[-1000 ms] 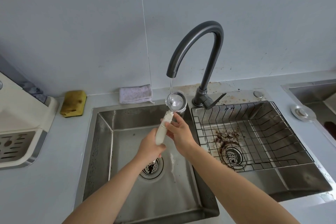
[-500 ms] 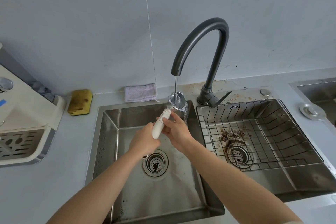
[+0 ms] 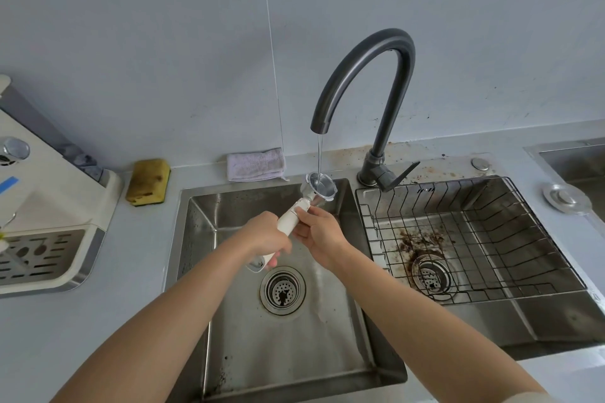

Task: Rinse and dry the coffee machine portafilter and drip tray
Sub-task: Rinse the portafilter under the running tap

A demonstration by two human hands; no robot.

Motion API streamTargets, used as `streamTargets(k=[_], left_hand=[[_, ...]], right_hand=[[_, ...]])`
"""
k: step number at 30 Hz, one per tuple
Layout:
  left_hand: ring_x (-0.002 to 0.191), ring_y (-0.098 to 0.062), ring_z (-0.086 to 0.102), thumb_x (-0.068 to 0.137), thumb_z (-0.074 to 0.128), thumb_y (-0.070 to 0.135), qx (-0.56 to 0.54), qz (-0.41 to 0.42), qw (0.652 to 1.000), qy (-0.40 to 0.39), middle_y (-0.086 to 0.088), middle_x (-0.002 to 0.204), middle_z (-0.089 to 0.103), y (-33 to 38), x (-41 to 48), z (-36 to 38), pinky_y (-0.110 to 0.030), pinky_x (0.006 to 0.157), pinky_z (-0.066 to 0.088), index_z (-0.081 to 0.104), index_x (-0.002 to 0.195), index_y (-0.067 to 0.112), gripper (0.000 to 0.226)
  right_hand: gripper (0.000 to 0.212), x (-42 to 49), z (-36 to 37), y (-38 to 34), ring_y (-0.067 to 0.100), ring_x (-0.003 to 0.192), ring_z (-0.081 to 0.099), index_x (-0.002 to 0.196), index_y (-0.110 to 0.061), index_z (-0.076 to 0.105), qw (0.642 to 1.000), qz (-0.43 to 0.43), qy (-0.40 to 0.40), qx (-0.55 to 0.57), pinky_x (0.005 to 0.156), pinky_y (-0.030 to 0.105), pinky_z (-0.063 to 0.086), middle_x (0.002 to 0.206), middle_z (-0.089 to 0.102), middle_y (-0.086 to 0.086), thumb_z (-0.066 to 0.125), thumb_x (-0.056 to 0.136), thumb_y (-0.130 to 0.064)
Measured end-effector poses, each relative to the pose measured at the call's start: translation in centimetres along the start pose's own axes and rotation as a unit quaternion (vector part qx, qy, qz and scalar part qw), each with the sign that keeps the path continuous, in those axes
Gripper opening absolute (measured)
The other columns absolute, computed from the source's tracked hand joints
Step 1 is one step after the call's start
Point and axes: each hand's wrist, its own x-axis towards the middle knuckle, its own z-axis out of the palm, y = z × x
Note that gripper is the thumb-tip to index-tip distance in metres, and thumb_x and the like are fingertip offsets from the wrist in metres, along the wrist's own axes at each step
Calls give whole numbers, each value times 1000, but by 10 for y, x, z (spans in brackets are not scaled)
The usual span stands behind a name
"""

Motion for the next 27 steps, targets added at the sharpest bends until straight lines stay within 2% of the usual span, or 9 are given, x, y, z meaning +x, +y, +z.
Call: streamTargets(k=[2, 7, 10, 14, 16, 19, 21, 24, 27], left_hand=[[40, -15, 49, 81, 59, 2, -5, -2, 1000, -17, -8, 61, 51, 3, 0, -2, -22, 43, 42, 48, 93, 1, 17], [34, -10, 50, 81, 60, 2, -68, -8, 996, -62, -8, 61, 51, 5, 2, -1, -21, 39, 43, 48, 94, 1, 18], [33, -7, 50, 82, 59, 3, -121, -16, 989, -86, -7, 61, 51, 2, 3, 4, -19, 39, 44, 50, 89, 5, 12], [34, -11, 48, 81, 58, -2, -220, -11, 970, -100, -7, 57, 49, -11, 8, 25, -20, 38, 42, 52, 99, 5, 20], [34, -12, 46, 81, 57, -6, -266, 1, 959, -97, -8, 57, 46, -16, 7, 38, -20, 38, 41, 50, 86, 8, 16], [35, -12, 45, 81, 56, -7, -308, 26, 947, -92, -6, 56, 45, -19, 6, 55, -22, 39, 41, 48, 79, 13, 22], [35, -12, 45, 80, 56, -8, -325, 40, 941, -89, -5, 54, 46, -22, 6, 65, -22, 40, 41, 46, 80, 11, 21], [35, -13, 46, 80, 56, -7, -344, 50, 934, -83, -4, 54, 47, -23, 7, 76, -22, 41, 41, 45, 87, 9, 20], [36, -13, 47, 80, 56, -6, -346, 64, 933, -71, -7, 57, 47, -23, 7, 83, -21, 42, 42, 45, 99, 6, 24]], right_hand=[[12, -1, 0, -1, 18, 76, 61, 91, -9, 54, 1000, 7, 7, 1, 74, 27, 52, 83, 62, 8, 43, 96, -8], [12, -2, -2, -6, 15, 64, 64, 85, -8, 55, 998, 16, 52, -25, 60, 22, 54, 80, 62, 9, 47, 95, -9], [8, -2, -6, -6, 19, 70, 61, 89, -5, 56, 994, 12, 81, -66, 67, 25, 52, 86, 62, 12, 51, 93, -11], [7, -6, -11, -5, 15, 67, 60, 85, -9, 55, 987, -3, 106, -122, 56, 19, 49, 83, 61, 7, 53, 92, -10], [2, -7, -13, -4, 18, 72, 60, 92, -9, 55, 979, -11, 122, -163, 62, 22, 52, 83, 60, 6, 54, 91, -9], [20, -9, -15, -4, 20, 83, 56, 109, -8, 55, 960, -34, 135, -244, 79, 33, 49, 93, 59, 7, 56, 89, -11], [26, -12, -16, -5, 16, 79, 54, 116, -7, 53, 948, -49, 131, -286, 76, 31, 46, 92, 57, 3, 54, 89, -11], [32, -15, -19, -5, 11, 76, 51, 121, -9, 50, 942, -62, 119, -307, 64, 21, 43, 82, 52, -4, 54, 90, -11], [34, -18, -22, -6, 7, 70, 52, 124, -10, 50, 943, -71, 108, -306, 58, 16, 41, 82, 53, -3, 54, 90, -9]])
